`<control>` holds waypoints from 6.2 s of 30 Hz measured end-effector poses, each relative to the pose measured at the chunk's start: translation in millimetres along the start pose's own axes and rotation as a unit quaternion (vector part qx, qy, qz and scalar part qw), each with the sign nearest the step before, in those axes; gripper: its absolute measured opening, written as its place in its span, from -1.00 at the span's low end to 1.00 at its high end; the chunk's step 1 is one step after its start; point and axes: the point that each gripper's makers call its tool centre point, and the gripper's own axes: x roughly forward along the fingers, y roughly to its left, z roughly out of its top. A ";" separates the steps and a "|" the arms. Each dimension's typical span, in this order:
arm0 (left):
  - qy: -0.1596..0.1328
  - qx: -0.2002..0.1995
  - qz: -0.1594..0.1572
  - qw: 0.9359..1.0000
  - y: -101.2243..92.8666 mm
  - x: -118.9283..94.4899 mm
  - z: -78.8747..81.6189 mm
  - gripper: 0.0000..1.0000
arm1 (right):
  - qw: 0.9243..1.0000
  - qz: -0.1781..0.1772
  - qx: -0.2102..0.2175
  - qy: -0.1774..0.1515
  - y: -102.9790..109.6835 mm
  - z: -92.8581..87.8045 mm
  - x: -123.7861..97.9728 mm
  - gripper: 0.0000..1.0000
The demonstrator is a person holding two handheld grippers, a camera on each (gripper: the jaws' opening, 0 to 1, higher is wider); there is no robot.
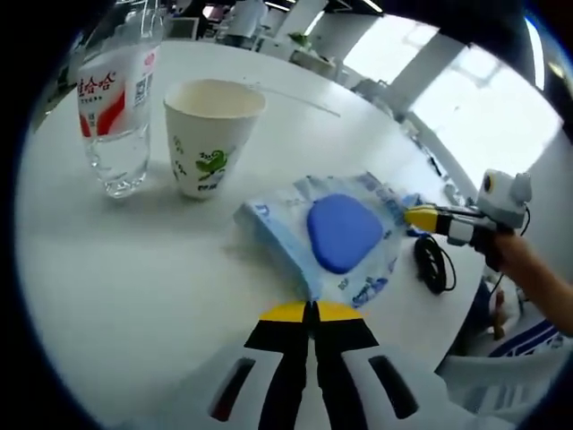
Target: Arrange the tabletop items into an orderly group along one side of the table until the central work area is clear of visible clutter.
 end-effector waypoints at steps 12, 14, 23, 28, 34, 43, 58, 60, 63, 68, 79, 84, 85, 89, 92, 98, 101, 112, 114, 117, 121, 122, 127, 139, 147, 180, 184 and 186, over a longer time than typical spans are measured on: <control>-0.008 0.012 -0.003 1.000 -1.7 0.0 13.1 -1.00 | 1.000 -0.008 0.008 -0.009 -4.8 0.8 -7.1 -1.00; -0.009 0.012 -0.003 1.000 -2.4 0.4 14.6 -1.00 | 1.000 -0.010 0.008 -0.011 -6.1 1.8 -7.8 -1.00; -0.009 0.030 -0.005 1.000 -3.1 5.0 27.5 -1.00 | 0.999 -0.024 0.003 -0.022 -5.7 4.1 -14.6 -1.00; -0.012 0.037 -0.008 0.999 -3.5 7.3 39.2 -1.00 | 0.999 -0.031 0.007 -0.028 -10.3 6.0 -16.7 -1.00; -0.015 0.041 -0.012 0.999 -4.1 10.9 49.3 -1.00 | 0.999 -0.039 0.010 -0.032 -12.6 7.2 -19.0 -1.00; -0.018 0.032 -0.016 0.999 -2.4 13.7 58.1 -1.00 | 0.998 -0.046 0.017 -0.039 -15.8 12.1 -17.2 -1.00; -0.031 0.035 -0.008 0.999 3.2 15.2 69.3 -1.00 | 0.998 -0.048 0.027 -0.042 -14.4 15.6 -11.4 -1.00; -0.033 0.033 -0.007 0.999 4.0 15.9 70.5 -1.00 | 0.998 -0.049 0.027 -0.043 -15.2 15.2 -9.9 -1.00; -0.039 0.028 -0.005 0.999 5.5 16.7 72.9 -1.00 | 0.997 -0.051 0.032 -0.041 -15.7 12.4 -6.9 -1.00; -0.047 0.024 -0.001 0.999 7.7 19.4 76.6 -1.00 | 0.996 -0.058 0.037 -0.048 -16.3 14.2 -6.2 -1.00; -0.051 0.011 0.003 0.999 11.7 25.0 73.8 -1.00 | 0.996 -0.063 0.053 -0.047 -17.5 9.9 -1.9 -1.00; -0.052 0.010 0.005 0.999 14.2 26.3 74.9 -1.00 | 0.995 -0.062 0.056 -0.048 -15.4 8.9 -1.3 -1.00; -0.052 0.011 0.007 0.999 15.1 26.9 74.8 -1.00 | 0.995 -0.062 0.056 -0.047 -15.1 8.3 -0.3 -1.00; -0.052 0.013 0.010 0.998 16.8 29.8 73.9 -1.00 | 0.995 -0.065 0.060 -0.044 -14.5 4.4 2.6 -1.00; -0.054 0.014 0.014 0.998 18.8 31.9 72.9 -1.00 | 0.995 -0.067 0.060 -0.046 -15.4 3.0 3.6 -1.00; -0.057 0.013 0.017 0.998 21.3 34.3 71.3 -1.00 | 0.995 -0.069 0.060 -0.043 -18.2 1.5 5.1 -1.00; -0.058 0.014 0.018 0.998 22.1 35.8 70.1 -1.00 | 0.995 -0.070 0.059 -0.035 -18.7 -3.6 6.7 -1.00; -0.062 0.020 0.021 0.998 23.7 37.3 70.3 -1.00 | 0.995 -0.076 0.054 -0.034 -22.6 -4.0 6.8 -1.00; -0.062 0.024 0.021 0.998 23.9 37.2 69.8 -1.00 | 0.995 -0.078 0.055 -0.031 -23.8 -5.3 7.6 -0.98; -0.064 0.026 0.020 0.997 24.0 36.7 69.8 -1.00 | 0.995 -0.079 0.055 -0.032 -22.7 -4.7 6.0 -0.95; -0.067 0.030 0.019 0.997 25.2 35.2 69.5 -0.97 | 0.995 -0.087 0.048 -0.026 -27.1 -6.4 5.6 -0.86; -0.067 0.029 0.019 0.997 25.4 34.8 69.4 -0.96 | 0.995 -0.087 0.048 -0.026 -26.9 -6.4 5.3 -0.86; -0.072 0.031 0.011 0.997 25.2 32.2 67.7 -0.88 | 0.995 -0.085 0.046 -0.031 -21.2 -6.5 1.0 -0.86; -0.062 0.098 -0.014 0.993 17.9 19.4 64.5 -0.58 | 0.995 -0.083 0.023 -0.042 -16.1 -1.0 -10.1 -0.81; -0.060 0.129 -0.040 0.989 5.0 6.7 59.4 -0.25 | 0.997 -0.057 0.001 -0.055 -0.8 3.0 -17.0 -0.51; -0.063 0.190 -0.068 0.977 30.3 -90.6 56.6 0.71 | 0.997 -0.015 0.014 -0.068 38.5 -17.7 -64.1 0.80; -0.078 0.188 -0.065 0.977 31.8 -106.5 59.5 0.72 | 0.997 -0.016 0.012 -0.074 45.6 -17.2 -71.8 0.82; -0.083 0.190 -0.067 0.976 32.3 -113.0 58.4 0.72 | 0.997 -0.017 0.007 -0.070 49.3 -19.0 -74.9 0.82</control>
